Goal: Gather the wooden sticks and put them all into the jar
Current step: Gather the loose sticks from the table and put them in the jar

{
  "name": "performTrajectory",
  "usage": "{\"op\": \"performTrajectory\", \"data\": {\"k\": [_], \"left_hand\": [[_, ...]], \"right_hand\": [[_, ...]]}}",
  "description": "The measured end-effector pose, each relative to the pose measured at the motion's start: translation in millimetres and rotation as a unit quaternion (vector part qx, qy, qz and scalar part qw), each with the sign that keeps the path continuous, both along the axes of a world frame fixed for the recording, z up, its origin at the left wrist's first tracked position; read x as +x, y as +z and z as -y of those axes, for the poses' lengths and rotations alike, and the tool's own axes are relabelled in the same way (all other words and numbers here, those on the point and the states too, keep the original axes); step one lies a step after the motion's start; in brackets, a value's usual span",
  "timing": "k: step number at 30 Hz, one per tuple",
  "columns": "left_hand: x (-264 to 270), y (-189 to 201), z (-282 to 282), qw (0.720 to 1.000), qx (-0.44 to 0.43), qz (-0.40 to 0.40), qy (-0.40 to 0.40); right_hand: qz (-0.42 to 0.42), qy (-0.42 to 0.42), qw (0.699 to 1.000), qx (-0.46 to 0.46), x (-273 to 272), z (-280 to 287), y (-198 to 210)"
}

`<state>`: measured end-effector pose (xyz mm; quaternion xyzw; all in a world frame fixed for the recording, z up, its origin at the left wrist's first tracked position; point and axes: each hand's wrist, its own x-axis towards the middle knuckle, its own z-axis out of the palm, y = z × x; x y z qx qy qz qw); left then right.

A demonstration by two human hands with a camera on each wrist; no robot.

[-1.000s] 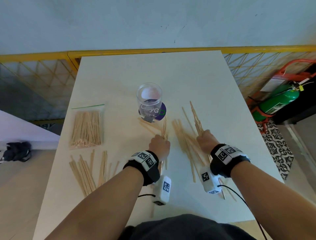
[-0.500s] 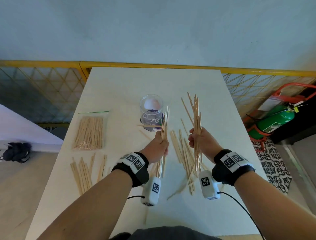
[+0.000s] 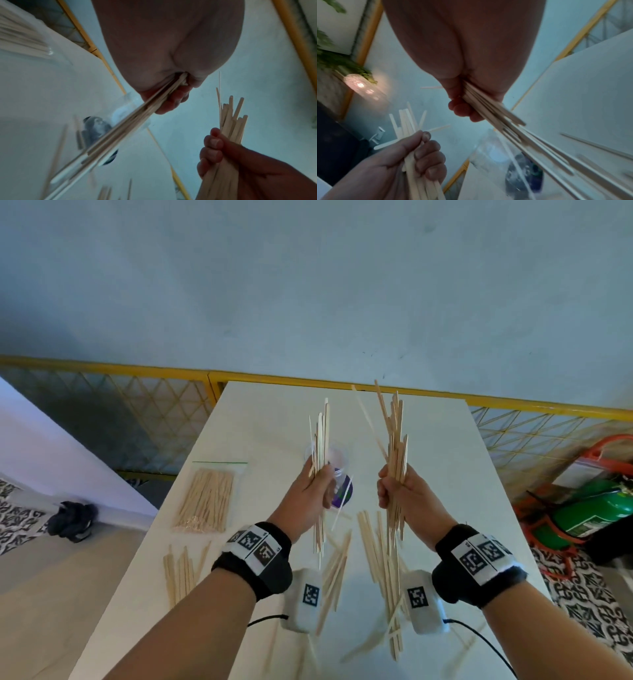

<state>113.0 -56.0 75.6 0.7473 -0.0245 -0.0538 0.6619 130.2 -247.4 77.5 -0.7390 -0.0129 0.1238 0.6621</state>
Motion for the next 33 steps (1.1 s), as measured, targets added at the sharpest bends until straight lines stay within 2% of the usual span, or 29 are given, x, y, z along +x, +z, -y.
{"op": "performTrajectory", "data": {"k": [4,11,18,23,28,30,33], "left_hand": [[26.6,26.3,-11.8,1.000,-0.006,0.021,-0.004],[50.5,24.9,-31.3,1.000,-0.023,0.008,0.010],[75.3,44.6,-41.7,0.996,-0.060,0.057,0.030],[88.8,46.0,-56.2,0.995,-0.058,0.071,0.045],[91.2,34.2,-63.4,0.995,-0.059,0.062,0.045],[91.5,28.3,-65.9,0.996,-0.054,0.055,0.051],[93.2,19.6,-70.1,0.996,-0.051,0.040,0.064]], "right_hand": [[0.047,0.026,0.998,0.020,31.3,-14.8,25.1],[0.086,0.028,0.992,0.091,74.0,-32.6,31.5],[0.163,0.016,0.972,0.168,126.7,-63.8,59.0],[0.185,0.018,0.965,0.187,149.0,-82.7,45.4],[0.169,-0.004,0.975,0.145,154.6,-95.8,8.1],[0.168,0.004,0.975,0.147,159.1,-99.5,9.6],[0.183,0.033,0.966,0.181,170.6,-100.3,33.2]]}}
